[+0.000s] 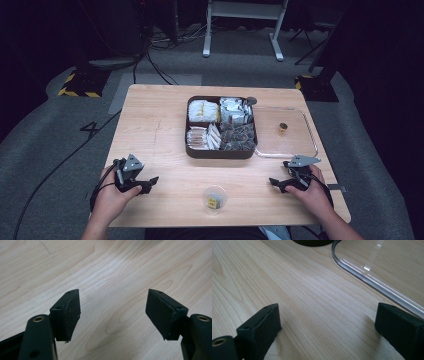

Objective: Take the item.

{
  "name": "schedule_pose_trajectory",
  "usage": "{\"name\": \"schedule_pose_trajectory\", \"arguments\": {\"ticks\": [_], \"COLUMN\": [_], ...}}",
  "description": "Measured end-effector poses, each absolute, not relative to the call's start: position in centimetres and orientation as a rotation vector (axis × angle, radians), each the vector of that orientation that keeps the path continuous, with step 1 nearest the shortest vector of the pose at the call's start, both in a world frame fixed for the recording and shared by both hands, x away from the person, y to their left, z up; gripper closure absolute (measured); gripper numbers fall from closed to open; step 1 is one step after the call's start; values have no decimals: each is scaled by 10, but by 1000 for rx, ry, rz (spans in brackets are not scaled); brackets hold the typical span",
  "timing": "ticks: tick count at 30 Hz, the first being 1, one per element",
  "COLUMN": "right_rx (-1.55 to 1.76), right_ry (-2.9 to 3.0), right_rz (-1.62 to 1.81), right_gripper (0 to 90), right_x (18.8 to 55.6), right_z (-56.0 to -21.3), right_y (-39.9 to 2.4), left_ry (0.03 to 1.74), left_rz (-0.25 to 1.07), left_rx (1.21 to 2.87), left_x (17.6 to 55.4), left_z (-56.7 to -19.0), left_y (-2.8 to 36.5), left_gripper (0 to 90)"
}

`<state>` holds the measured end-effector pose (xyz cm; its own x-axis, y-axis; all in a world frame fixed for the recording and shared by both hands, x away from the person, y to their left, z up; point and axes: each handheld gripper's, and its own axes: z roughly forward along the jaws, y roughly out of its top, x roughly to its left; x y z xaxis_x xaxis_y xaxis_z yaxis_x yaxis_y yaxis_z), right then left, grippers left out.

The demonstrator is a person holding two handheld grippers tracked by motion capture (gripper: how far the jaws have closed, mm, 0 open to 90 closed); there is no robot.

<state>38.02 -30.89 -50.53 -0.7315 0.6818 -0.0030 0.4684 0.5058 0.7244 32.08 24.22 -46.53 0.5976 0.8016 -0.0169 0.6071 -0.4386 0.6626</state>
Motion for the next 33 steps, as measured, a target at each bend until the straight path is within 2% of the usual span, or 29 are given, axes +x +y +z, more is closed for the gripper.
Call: {"name": "schedule_pose_trajectory", "arguments": {"ticks": [13, 18, 22, 25, 29, 33], "right_rx": [970, 969, 970, 970, 969, 968], "right_ry": [2464, 2464, 2464, 2464, 2464, 2463], "right_rz": [1055, 1055, 1054, 1055, 1055, 1054], "right_gripper": [64, 64, 64, 64, 64, 64], "right_x": [380, 380, 380, 380, 380, 380], "right_z": [-505, -505, -505, -505, -505, -505], "right_y": [-309, -309, -309, -309, -309, -309], "left_ry": [1163, 1151, 1145, 1164, 1138, 1147], "left_rz": [372, 399, 412, 390, 414, 417], "left_rx": [2241, 2277, 2272, 2210, 2182, 2176], "left_x": [327, 329, 332, 333, 336, 336], "left_z": [-485, -491, -493, -499, -506, -506], "left_y": [247, 249, 250, 251, 251, 250], "left_gripper": [276, 246, 183, 143, 12, 2]}}
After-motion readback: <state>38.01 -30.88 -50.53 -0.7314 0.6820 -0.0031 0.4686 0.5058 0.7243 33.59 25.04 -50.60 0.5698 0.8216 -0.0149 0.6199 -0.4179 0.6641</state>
